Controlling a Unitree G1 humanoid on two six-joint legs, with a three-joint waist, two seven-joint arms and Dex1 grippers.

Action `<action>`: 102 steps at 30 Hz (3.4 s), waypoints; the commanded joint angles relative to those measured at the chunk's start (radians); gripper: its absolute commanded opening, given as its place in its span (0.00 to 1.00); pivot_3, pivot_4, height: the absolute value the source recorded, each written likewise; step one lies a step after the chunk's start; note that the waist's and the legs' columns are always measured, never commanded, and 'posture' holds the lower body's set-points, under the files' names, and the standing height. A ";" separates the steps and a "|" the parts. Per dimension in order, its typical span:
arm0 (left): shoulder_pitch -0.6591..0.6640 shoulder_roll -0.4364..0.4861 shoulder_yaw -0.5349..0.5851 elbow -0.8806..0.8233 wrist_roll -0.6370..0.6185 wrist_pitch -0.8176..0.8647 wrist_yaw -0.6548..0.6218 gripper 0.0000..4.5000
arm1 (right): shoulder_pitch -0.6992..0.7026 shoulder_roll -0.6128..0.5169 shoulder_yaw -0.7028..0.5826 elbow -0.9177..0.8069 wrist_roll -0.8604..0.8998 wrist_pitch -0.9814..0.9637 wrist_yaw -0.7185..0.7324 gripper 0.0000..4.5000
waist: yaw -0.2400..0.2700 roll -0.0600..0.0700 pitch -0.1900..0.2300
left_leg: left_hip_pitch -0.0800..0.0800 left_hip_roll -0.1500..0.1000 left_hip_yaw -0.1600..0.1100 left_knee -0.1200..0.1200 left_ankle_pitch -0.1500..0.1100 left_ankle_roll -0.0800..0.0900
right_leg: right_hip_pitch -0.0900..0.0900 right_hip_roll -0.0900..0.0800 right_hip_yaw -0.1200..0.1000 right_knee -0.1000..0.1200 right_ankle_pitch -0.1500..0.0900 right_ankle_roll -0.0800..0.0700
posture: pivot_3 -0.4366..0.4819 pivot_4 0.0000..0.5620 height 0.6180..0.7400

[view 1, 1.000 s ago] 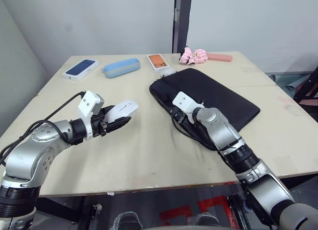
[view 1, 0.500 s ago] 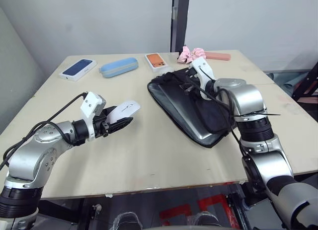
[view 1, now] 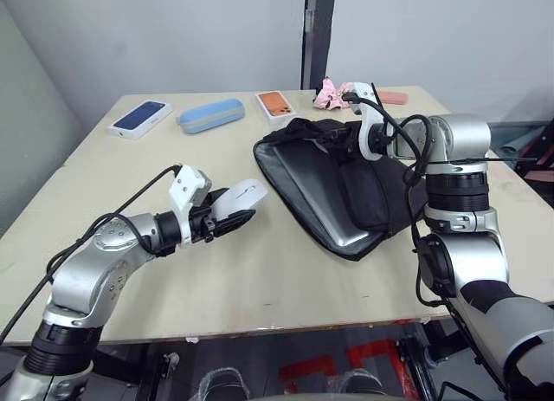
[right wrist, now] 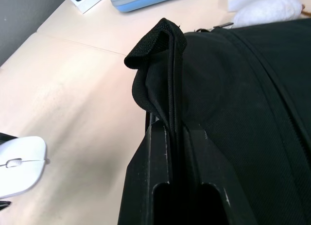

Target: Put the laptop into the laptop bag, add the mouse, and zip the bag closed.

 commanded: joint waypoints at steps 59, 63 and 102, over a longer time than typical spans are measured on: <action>-0.339 -0.437 -0.250 0.528 0.391 -0.274 0.080 0.73 | -0.021 0.110 -0.155 -0.210 0.295 0.154 -0.270 0.00 | 0.040 0.001 0.001 | -0.004 0.000 0.001 0.002 0.001 0.001 | -0.001 0.000 0.002 0.000 0.008 0.013 | 0.48 0.27 1.00; -0.346 -0.443 -0.248 0.546 0.386 -0.285 0.071 0.59 | -0.023 0.111 -0.157 -0.211 0.296 0.155 -0.272 0.00 | 0.040 0.001 0.001 | -0.005 0.000 0.001 0.002 0.001 0.001 | -0.001 0.000 0.002 -0.001 0.008 0.013 | 0.48 0.27 1.00; -0.009 0.123 0.240 0.084 -0.011 0.126 -0.114 0.99 | 0.185 -0.246 0.384 -0.411 0.311 -0.228 0.206 0.00 | 0.033 0.002 0.002 | -0.004 0.000 0.001 0.002 0.001 0.000 | -0.003 0.000 0.001 -0.002 0.008 0.014 | 0.48 0.27 1.00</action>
